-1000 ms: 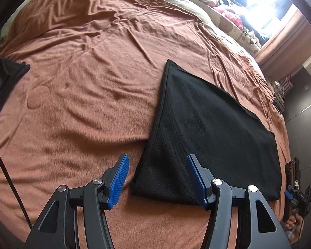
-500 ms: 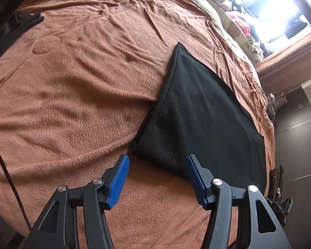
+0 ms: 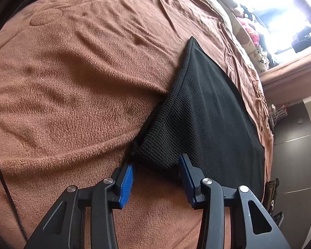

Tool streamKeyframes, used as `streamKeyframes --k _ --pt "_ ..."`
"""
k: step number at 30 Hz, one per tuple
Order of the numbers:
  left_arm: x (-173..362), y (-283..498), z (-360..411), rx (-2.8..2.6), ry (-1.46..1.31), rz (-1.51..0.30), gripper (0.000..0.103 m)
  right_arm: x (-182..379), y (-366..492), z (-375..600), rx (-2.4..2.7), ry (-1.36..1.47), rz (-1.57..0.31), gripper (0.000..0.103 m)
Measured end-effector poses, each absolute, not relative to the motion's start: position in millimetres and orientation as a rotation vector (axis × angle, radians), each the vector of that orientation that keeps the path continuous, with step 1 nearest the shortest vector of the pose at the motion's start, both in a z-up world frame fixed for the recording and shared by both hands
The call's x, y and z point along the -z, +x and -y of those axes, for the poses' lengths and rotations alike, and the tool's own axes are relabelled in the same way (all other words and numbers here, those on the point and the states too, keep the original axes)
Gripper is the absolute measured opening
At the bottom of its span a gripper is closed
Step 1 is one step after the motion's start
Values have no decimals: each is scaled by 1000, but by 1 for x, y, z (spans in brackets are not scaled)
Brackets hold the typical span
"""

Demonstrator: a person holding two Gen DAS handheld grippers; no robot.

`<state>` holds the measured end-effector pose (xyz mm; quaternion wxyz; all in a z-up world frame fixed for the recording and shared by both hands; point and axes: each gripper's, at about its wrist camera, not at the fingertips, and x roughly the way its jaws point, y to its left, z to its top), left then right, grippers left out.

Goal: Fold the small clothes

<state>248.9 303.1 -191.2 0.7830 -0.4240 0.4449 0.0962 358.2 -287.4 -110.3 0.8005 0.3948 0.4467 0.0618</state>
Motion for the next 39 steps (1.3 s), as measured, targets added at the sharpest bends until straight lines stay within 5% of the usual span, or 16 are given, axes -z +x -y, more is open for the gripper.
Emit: streamKeyframes --k 4,6,8,10,11,15,26,39 --pt "195 250 -308 -230 -934 -930 44 112 354 287 -110 853 -934 35" --pt "197 251 -308 -234 -934 -913 44 114 353 287 -90 843 -938 16" --pt "197 252 -308 -237 -922 -899 42 113 353 288 -91 859 -937 9" --pt "197 251 -308 -252 -909 -895 32 111 352 288 -98 864 -932 5" --pt "197 251 -309 -257 -910 -894 17 109 351 287 -102 854 -928 3" --pt "189 248 -310 -242 -908 -865 6 97 350 284 -107 830 -913 2" --pt "132 234 -314 -214 -878 -766 5 73 330 279 -138 793 -890 1" --pt "131 170 -315 -225 -907 -752 5 62 305 291 -159 747 -940 1"
